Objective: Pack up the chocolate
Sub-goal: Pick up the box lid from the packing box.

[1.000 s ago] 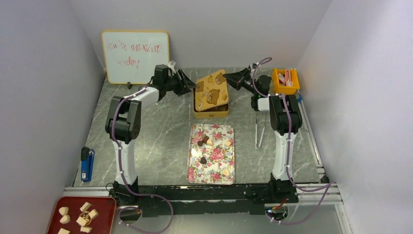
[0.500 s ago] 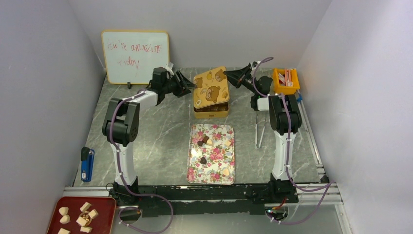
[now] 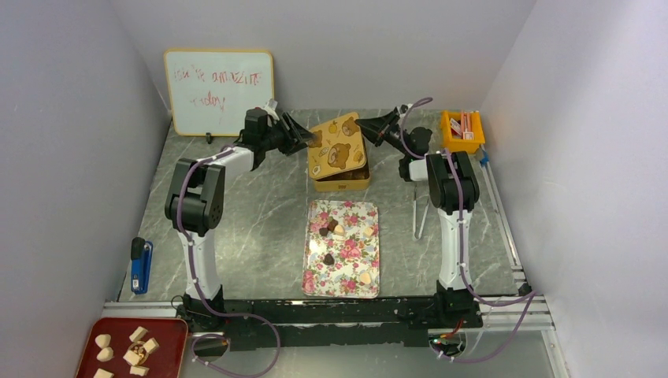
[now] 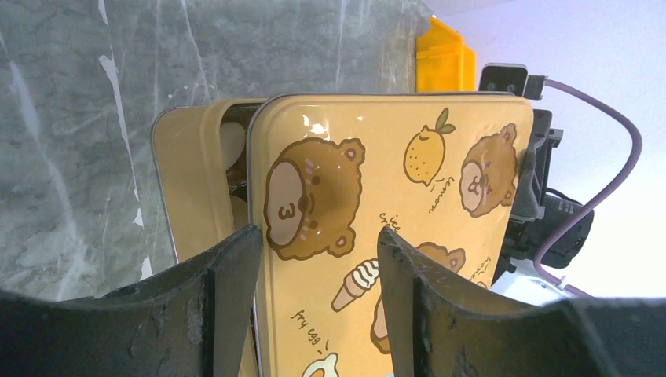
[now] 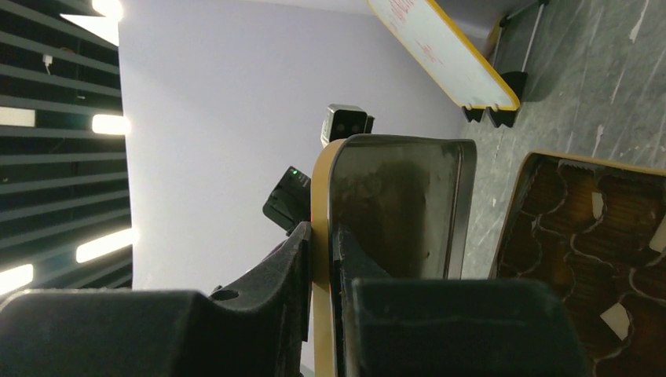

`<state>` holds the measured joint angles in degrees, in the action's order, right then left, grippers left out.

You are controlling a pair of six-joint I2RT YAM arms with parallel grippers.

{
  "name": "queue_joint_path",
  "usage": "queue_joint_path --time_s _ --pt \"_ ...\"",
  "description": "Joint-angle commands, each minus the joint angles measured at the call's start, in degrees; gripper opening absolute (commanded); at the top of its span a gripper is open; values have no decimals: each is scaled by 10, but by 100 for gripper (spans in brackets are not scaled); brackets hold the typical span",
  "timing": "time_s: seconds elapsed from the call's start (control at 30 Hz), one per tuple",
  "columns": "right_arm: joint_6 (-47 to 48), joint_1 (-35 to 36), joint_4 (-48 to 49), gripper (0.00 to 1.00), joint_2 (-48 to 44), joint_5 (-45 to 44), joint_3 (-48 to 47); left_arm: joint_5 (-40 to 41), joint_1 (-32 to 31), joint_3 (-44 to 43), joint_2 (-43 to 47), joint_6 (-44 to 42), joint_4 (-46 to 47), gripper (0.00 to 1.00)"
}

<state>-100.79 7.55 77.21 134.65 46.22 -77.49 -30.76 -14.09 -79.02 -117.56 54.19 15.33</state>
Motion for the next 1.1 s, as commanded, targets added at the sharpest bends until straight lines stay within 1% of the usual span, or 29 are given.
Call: queue_joint_path --time_s 0.0,0.4,1.07 --pt "-6 5 43 0 9 -6 -37 -5 -1 -3 25 1 25 61" --pt "1 7 35 0 29 -1 -45 -11 -1 0 9 9 38 60" --pt "14 2 37 0 35 2 -28 -20 -2 14 1 14 55 60"
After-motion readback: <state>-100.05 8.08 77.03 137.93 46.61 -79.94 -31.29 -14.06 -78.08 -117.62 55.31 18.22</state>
